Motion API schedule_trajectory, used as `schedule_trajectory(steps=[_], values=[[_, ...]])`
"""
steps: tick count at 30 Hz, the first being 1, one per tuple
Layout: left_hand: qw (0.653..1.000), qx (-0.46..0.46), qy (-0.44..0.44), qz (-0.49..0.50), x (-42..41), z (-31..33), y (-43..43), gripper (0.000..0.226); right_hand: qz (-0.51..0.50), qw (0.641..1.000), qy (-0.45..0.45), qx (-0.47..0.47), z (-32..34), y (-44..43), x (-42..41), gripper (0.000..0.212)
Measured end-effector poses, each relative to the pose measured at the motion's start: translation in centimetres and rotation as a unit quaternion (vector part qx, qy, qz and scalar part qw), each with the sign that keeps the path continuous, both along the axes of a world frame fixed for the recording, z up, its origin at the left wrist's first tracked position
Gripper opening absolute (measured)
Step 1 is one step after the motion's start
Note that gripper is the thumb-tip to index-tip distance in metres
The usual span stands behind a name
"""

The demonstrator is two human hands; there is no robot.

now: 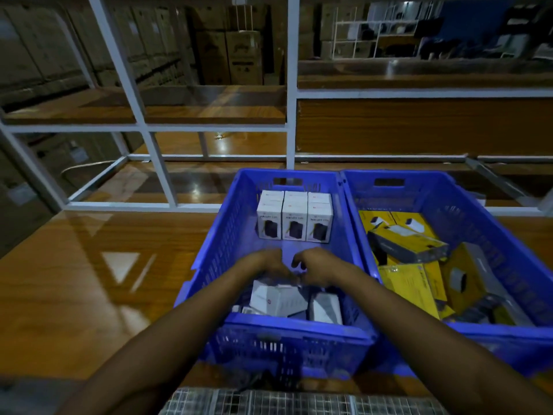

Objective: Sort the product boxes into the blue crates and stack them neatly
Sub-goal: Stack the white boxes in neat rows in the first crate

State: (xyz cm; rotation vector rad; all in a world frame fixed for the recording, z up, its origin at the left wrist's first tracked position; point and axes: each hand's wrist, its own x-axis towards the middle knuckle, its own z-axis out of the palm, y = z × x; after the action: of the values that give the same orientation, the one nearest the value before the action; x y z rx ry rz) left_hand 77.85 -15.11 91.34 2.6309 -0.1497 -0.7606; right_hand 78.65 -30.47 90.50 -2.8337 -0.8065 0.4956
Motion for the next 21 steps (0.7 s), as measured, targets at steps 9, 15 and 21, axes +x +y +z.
schedule_trajectory(steps=[9, 15, 21], values=[[0.993, 0.107, 0.055, -0.016, -2.0, 1.1, 0.9, 0.064, -0.017, 0.999, 0.028, 0.005, 0.1, -0.6, -1.1, 0.054], [0.998, -0.015, -0.053, -0.005, -0.8, 1.2, 2.8, 0.069, -0.062, 0.989, 0.049, 0.127, 0.5, -0.2, -0.6, 0.062], [0.987, -0.041, -0.143, -0.068, 1.5, 1.8, 4.5, 0.082, -0.129, 0.944, 0.132, 0.275, 0.3, -0.1, 1.5, 0.043]])
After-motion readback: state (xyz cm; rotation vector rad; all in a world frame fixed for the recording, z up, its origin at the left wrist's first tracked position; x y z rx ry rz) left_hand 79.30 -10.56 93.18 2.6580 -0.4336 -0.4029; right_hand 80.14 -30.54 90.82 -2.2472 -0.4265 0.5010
